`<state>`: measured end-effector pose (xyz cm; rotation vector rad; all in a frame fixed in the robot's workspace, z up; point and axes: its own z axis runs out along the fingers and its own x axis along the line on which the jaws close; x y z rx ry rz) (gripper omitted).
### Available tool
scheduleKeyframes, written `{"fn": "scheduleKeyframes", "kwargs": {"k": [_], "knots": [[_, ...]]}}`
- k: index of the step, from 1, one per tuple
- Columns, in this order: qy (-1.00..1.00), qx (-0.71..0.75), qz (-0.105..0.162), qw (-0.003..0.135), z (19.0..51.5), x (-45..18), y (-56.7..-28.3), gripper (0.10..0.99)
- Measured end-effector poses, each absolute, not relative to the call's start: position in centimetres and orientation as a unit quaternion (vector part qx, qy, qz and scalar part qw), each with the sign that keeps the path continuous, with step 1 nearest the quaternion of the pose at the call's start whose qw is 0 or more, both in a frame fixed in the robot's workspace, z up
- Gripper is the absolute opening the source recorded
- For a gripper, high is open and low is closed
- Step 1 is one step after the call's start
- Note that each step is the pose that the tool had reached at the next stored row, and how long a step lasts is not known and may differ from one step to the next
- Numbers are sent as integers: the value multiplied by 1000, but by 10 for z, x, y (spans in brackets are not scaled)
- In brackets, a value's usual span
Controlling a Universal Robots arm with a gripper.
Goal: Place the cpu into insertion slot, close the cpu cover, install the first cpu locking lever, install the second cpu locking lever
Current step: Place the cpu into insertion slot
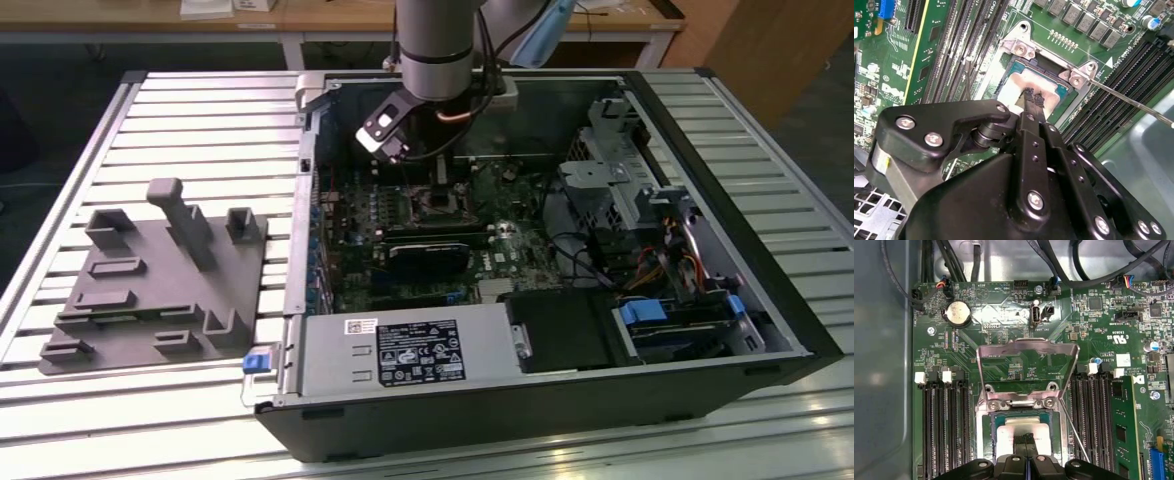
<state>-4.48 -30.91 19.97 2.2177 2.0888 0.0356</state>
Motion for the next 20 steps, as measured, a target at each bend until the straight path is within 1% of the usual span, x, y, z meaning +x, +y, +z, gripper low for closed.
{"fn": "scheduleKeyframes", "kwargs": {"k": [11, 20], "knots": [[685, 727, 13, 47, 200, -45, -309, 106], [685, 727, 12, 48, 222, -45, -309, 106]]}}
